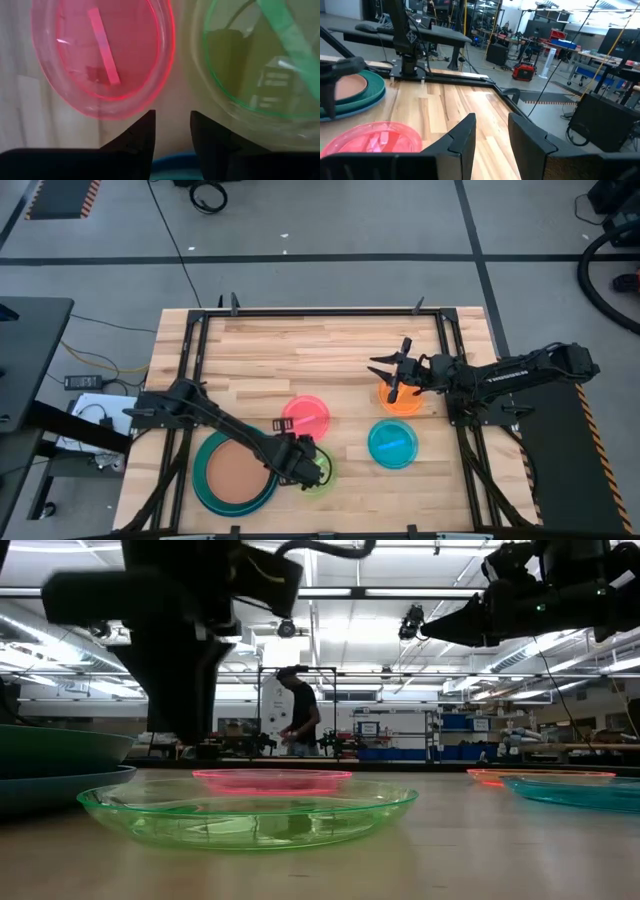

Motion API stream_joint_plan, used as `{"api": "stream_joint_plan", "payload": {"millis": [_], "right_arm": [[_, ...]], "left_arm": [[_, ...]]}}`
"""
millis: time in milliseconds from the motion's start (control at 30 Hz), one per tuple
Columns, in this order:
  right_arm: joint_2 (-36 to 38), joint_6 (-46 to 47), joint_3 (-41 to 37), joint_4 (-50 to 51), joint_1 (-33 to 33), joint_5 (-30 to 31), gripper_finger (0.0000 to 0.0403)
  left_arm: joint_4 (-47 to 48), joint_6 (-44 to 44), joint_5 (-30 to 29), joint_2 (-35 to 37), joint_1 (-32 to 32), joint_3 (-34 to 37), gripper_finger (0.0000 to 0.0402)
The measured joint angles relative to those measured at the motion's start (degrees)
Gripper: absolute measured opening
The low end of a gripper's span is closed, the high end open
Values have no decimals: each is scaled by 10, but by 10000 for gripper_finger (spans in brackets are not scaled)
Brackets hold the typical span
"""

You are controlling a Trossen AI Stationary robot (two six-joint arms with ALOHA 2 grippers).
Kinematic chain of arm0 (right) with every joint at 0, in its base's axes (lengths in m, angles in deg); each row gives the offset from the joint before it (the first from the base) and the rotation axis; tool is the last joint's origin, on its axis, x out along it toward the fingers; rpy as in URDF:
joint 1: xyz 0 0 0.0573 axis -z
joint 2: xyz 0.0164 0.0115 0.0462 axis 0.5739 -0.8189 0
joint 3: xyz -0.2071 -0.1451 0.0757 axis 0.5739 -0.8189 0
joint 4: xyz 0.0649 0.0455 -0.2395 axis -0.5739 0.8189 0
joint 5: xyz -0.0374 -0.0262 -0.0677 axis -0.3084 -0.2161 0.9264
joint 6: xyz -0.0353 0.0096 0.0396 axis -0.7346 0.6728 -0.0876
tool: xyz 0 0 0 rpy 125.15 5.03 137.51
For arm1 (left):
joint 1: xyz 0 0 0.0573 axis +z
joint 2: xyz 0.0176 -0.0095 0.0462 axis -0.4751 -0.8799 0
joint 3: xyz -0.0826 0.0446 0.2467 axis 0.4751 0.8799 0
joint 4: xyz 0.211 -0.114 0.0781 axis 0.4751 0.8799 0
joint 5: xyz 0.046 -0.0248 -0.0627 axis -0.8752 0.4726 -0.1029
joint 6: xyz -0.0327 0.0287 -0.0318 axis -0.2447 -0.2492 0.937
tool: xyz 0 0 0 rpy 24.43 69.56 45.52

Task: Stack plastic plates
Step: Stack the pink plate on top of the brown plate

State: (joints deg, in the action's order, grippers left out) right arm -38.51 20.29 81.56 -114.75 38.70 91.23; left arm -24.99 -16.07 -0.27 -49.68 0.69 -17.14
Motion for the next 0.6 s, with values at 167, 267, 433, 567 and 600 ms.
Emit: {"api": "stream_joint_plan", "payload": {"millis": [167, 267, 433, 567, 600], "right_arm": [[0, 7, 0, 7, -2, -4, 125], [0, 9, 0, 8, -2, -4, 125], [0, 10, 0, 11, -2, -4, 125], [0, 10, 0, 12, -2, -4, 125], [0, 10, 0, 12, -2, -6, 125]], "left_arm": [[-3, -42, -38, -19, 3, 0, 130], [-1, -62, -48, -31, 3, 0, 130], [-1, -92, -59, -43, 5, 0, 130], [-1, -111, -68, -51, 6, 1, 130], [-1, -116, -70, -52, 7, 1, 130]]}}
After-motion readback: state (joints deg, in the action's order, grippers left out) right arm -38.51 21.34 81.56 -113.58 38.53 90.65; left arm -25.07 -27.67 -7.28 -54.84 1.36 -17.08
